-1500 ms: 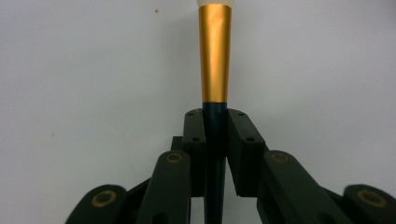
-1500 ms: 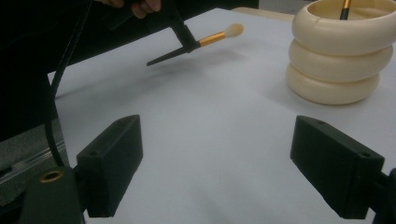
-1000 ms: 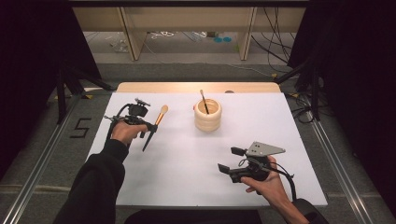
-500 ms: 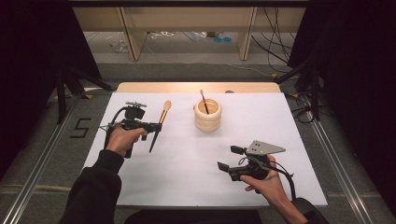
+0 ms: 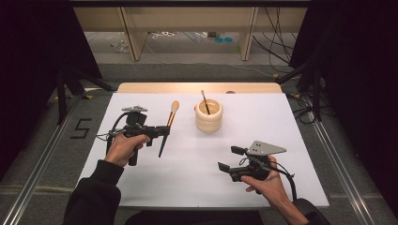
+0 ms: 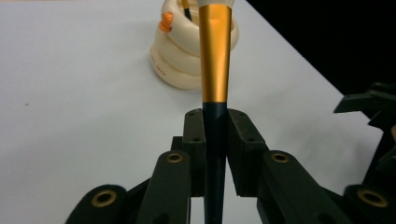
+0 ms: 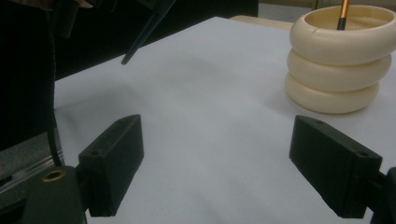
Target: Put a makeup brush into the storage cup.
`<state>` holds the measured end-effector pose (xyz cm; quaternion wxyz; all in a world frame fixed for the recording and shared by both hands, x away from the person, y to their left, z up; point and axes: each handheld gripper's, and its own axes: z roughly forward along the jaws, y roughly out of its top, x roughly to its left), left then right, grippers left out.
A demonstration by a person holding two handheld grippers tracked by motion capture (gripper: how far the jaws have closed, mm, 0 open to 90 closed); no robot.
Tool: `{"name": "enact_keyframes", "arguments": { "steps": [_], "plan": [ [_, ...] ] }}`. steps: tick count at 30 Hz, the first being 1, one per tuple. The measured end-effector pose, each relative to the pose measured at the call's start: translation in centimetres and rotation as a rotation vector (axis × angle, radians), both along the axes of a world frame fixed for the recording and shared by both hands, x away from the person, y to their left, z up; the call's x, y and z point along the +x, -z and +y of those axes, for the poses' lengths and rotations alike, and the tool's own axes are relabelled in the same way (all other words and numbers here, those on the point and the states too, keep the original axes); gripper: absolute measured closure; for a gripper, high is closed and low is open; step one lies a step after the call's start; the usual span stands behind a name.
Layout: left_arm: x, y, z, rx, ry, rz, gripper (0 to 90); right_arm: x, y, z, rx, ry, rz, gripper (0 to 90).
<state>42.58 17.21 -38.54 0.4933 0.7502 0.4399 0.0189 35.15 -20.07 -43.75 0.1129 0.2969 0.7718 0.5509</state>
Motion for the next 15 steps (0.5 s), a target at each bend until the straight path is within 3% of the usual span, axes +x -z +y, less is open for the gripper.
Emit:
{"name": "enact_keyframes", "arguments": {
  "steps": [7,9,12,14,15],
  "plan": [
    [-1.4,-0.4,-0.8,-0.032,0.047,-0.027,78.3,0.1,-0.3,0.1,0.023,0.000,0.007,18.9],
    [-1.7,-0.4,-1.2,-0.035,0.054,-0.034,78.2,0.2,-0.3,0.2,0.024,-0.002,-0.013,18.9],
    [-2.1,-0.4,-1.6,-0.033,0.069,-0.040,78.3,0.1,-0.7,0.4,0.063,-0.013,0.014,19.5],
    [-2.4,-0.4,-2.0,-0.038,0.074,-0.044,78.3,0.3,-0.9,0.5,0.051,-0.012,-0.017,19.8],
    [-2.6,-0.4,-2.1,-0.037,0.081,-0.044,78.3,0.3,-1.1,0.6,0.074,-0.010,-0.022,20.2]
  ]
}}
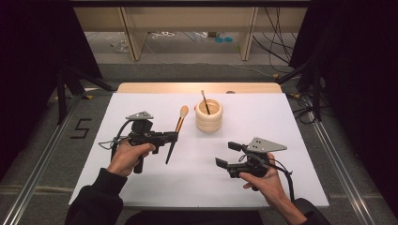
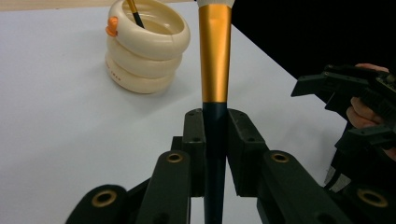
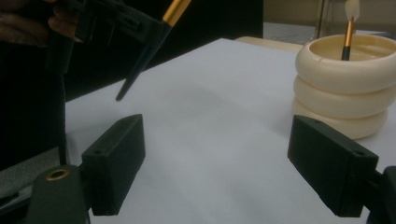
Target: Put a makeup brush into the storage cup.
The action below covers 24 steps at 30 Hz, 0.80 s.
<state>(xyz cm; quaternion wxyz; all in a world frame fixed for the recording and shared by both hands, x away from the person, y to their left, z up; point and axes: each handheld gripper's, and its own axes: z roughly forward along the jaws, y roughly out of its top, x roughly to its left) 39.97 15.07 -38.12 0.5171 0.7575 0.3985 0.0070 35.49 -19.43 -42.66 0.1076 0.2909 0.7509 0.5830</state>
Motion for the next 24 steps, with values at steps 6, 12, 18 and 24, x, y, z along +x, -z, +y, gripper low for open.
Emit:
{"name": "enact_keyframes", "arguments": {
  "steps": [6,12,18,24],
  "plan": [
    [-0.8,-0.1,-1.1,-0.009,0.036,-0.017,78.3,0.5,-0.9,1.3,0.028,-0.034,0.024,28.5],
    [-1.4,-0.5,-1.5,-0.009,0.056,-0.040,78.3,1.2,-1.6,2.6,0.070,-0.049,0.024,25.6],
    [-2.1,-0.7,-1.6,-0.008,0.061,-0.061,78.3,2.0,-2.2,3.4,0.105,-0.059,0.026,24.8],
    [-2.7,-0.9,-2.0,-0.001,0.074,-0.083,78.2,2.7,-2.5,4.1,0.151,-0.062,0.022,25.5]
  ]
}}
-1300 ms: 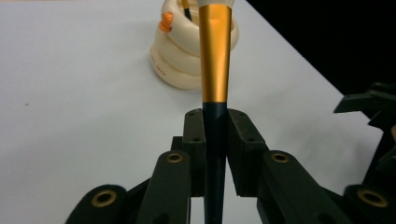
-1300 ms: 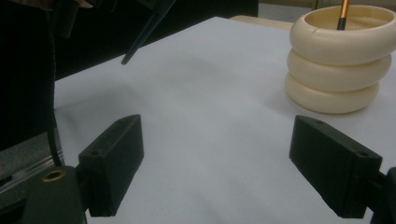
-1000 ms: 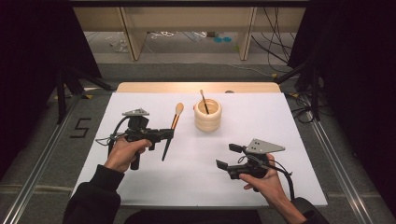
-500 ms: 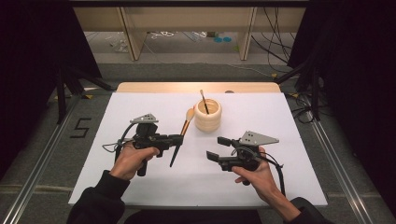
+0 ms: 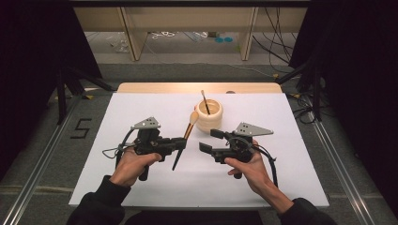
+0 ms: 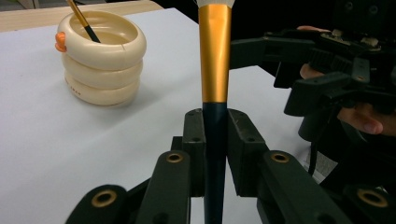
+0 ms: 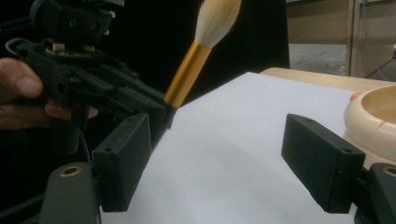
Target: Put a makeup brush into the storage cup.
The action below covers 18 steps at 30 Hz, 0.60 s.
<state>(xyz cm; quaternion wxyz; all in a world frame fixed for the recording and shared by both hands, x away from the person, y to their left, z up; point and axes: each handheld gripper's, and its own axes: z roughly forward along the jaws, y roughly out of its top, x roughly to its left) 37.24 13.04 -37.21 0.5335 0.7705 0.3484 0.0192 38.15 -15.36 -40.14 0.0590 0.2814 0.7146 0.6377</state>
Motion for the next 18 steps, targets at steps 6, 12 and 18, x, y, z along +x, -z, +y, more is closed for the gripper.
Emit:
{"name": "enact_keyframes", "arguments": {
  "steps": [6,12,18],
  "plan": [
    [-0.4,0.1,-0.4,0.004,0.005,-0.011,78.2,0.2,-0.5,0.7,0.057,-0.035,0.058,31.1],
    [-0.5,0.2,-0.8,0.013,0.019,-0.010,78.3,0.5,-0.8,1.4,0.070,-0.055,0.066,37.3],
    [-0.5,0.1,-0.8,0.007,0.017,-0.013,78.2,0.8,-0.8,2.0,0.087,-0.063,0.068,41.8]
  ]
}}
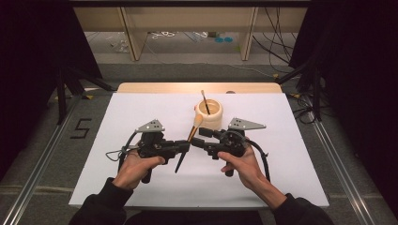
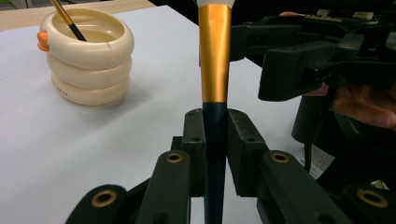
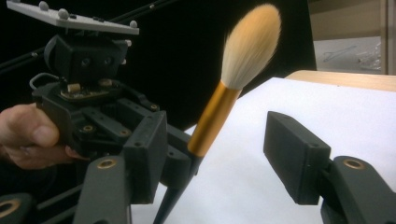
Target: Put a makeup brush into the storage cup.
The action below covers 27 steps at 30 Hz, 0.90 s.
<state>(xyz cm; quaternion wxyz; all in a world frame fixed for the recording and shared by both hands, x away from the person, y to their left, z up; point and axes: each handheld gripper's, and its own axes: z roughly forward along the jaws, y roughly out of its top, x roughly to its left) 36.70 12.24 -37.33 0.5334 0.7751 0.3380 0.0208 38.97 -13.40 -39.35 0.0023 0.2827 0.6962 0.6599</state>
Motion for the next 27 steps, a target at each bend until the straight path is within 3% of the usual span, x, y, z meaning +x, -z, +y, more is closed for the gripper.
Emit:
{"name": "enact_keyframes", "arguments": {
  "steps": [2,3,5,6,9,11,13,17,19,22,27],
  "plan": [
    [-0.04,-0.04,-0.06,-0.003,-0.006,-0.001,78.3,-0.03,-0.09,0.12,0.007,-0.006,0.035,44.1],
    [-0.06,-0.06,-0.09,-0.002,-0.002,-0.002,78.3,0.21,0.01,0.18,0.013,-0.003,0.005,45.4],
    [-0.12,-0.09,-0.16,-0.002,-0.002,-0.007,78.3,0.13,-0.05,0.30,0.016,-0.009,0.038,47.8],
    [-0.14,-0.16,-0.17,0.001,-0.002,-0.004,78.3,0.26,-0.05,0.36,0.021,-0.008,0.016,48.9],
    [-0.18,-0.27,-0.27,-0.003,-0.007,-0.003,78.2,0.37,0.01,0.52,0.026,-0.014,0.017,51.9],
    [-0.17,-0.24,-0.30,-0.007,-0.007,-0.008,78.3,0.13,-0.14,0.62,0.017,-0.025,0.055,53.6],
    [-0.15,-0.28,-0.29,-0.011,-0.006,-0.007,78.2,0.30,-0.01,0.71,0.026,-0.030,0.047,55.9],
    [-0.25,-0.35,-0.32,-0.005,-0.009,-0.007,78.2,0.26,-0.01,0.79,0.038,-0.036,0.074,59.4],
    [-0.25,-0.29,-0.40,-0.015,-0.009,-0.012,78.2,0.45,0.07,0.84,0.053,-0.036,0.052,61.2],
    [-0.27,-0.37,-0.47,-0.014,-0.005,-0.014,78.2,0.41,0.03,0.86,0.057,-0.039,0.082,63.2],
    [-0.30,-0.41,-0.53,-0.019,-0.007,-0.018,78.2,0.57,0.12,0.90,0.072,-0.041,0.087,66.5]
  ]
}}
